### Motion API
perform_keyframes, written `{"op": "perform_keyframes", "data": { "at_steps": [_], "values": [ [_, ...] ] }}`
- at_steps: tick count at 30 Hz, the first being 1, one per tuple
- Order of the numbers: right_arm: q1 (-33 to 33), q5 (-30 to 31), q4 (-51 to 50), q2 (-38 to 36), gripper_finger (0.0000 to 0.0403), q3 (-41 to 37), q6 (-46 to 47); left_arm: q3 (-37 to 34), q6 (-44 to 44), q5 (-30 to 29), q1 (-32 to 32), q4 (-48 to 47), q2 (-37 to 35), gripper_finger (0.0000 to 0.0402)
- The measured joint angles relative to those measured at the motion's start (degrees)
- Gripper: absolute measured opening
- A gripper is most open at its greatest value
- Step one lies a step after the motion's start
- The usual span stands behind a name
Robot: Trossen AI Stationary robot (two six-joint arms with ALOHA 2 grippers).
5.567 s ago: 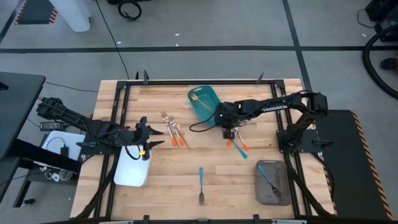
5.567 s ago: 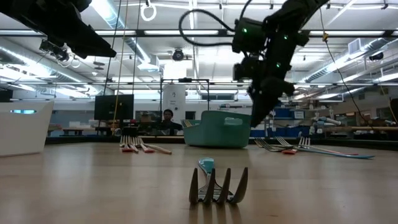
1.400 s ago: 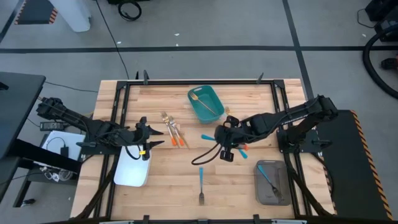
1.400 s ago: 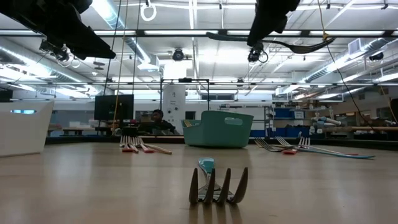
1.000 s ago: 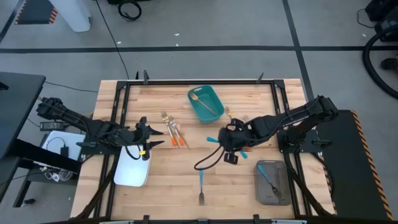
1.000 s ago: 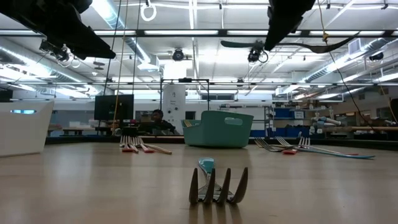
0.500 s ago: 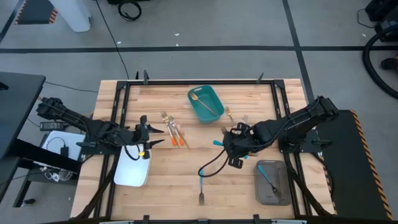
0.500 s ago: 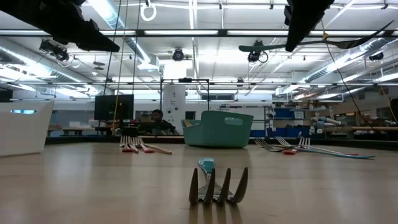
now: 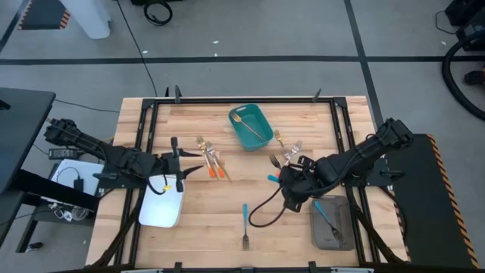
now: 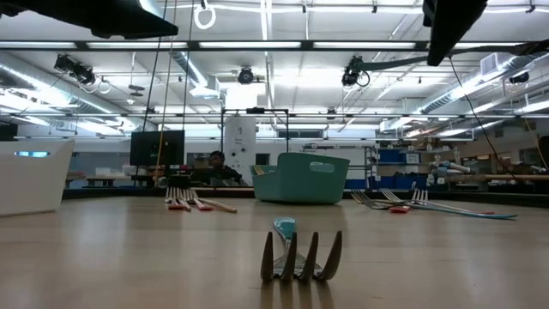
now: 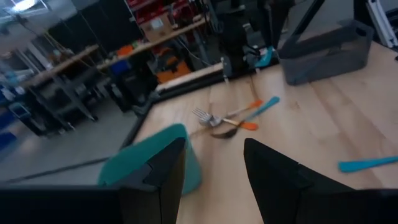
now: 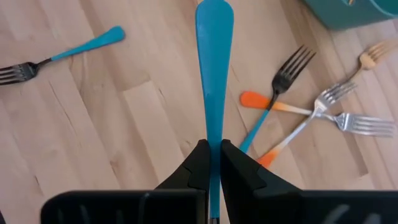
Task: Sort silverware by color (type)
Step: Put the blue fork into the black bin
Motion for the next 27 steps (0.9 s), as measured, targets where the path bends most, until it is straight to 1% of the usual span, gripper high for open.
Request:
{"op": "perform_keyframes", "data": {
  "at_steps": [8,22,24,27],
  "values": [
    [3.3,1.2,-1.9,0.0,0.0032,0.0,6.7,0.0,4.9,-0.3,3.5,3.7,0.0,0.0172],
    [7.7,1.5,-4.8,0.0,0.0032,-1.4,16.9,0.0,4.9,-0.3,11.3,7.6,0.0,0.0172],
    [8.4,1.3,-5.1,0.1,0.0032,-1.4,18.4,0.0,4.7,0.6,11.9,8.4,0.0,0.0172],
    [9.4,1.2,-5.1,0.1,0.0032,-1.4,20.5,0.0,4.8,4.2,13.0,9.4,0.0,0.0172]
  ]
}}
